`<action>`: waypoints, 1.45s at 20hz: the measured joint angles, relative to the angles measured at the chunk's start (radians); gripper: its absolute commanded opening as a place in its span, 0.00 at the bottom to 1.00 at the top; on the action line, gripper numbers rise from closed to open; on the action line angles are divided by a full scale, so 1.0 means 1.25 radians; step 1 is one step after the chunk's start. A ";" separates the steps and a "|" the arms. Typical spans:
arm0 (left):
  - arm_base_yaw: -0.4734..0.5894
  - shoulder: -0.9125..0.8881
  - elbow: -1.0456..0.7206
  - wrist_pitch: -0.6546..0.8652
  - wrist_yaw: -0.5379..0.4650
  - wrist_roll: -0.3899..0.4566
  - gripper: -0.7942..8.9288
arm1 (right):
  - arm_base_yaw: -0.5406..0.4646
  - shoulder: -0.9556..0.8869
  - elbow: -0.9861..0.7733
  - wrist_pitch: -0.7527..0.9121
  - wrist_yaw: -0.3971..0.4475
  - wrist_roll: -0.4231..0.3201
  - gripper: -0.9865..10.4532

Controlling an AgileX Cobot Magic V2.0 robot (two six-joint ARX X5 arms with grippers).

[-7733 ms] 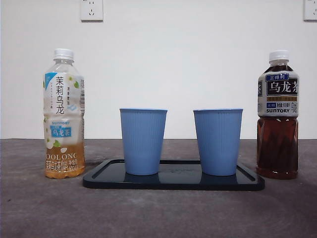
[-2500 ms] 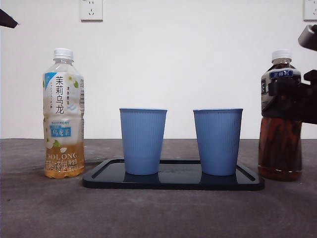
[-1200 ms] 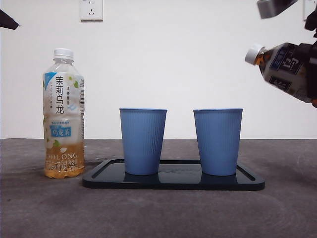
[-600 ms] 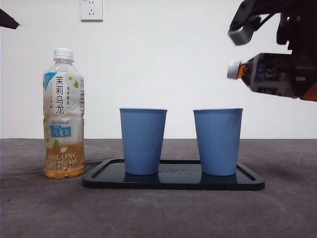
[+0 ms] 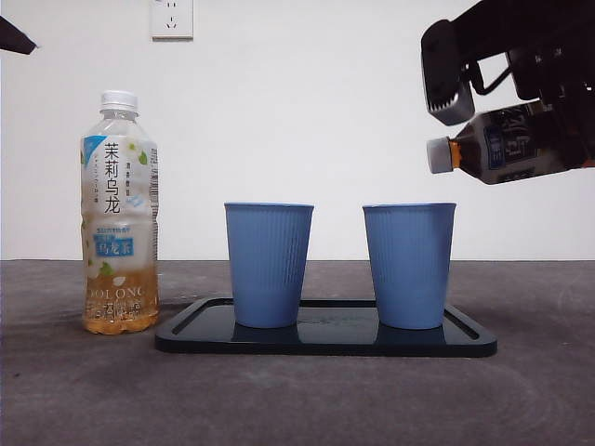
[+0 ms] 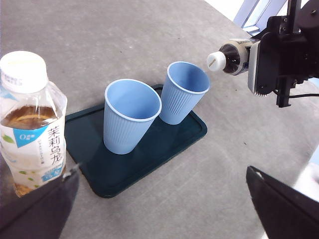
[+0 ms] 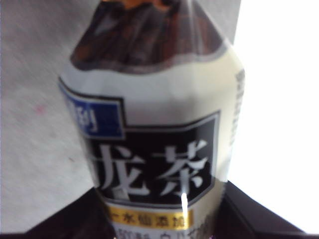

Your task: Pour the drink into the cup

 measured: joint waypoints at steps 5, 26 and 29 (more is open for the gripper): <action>0.000 0.000 0.000 0.000 0.000 -0.002 0.63 | 0.005 0.018 0.001 0.000 0.038 -0.009 0.23; 0.000 0.000 0.000 0.000 0.000 -0.002 0.63 | 0.009 -0.002 0.002 0.002 -0.104 0.315 0.22; 0.000 0.000 0.000 -0.001 0.000 -0.002 0.63 | -0.018 -0.055 0.002 0.026 -0.239 0.432 0.22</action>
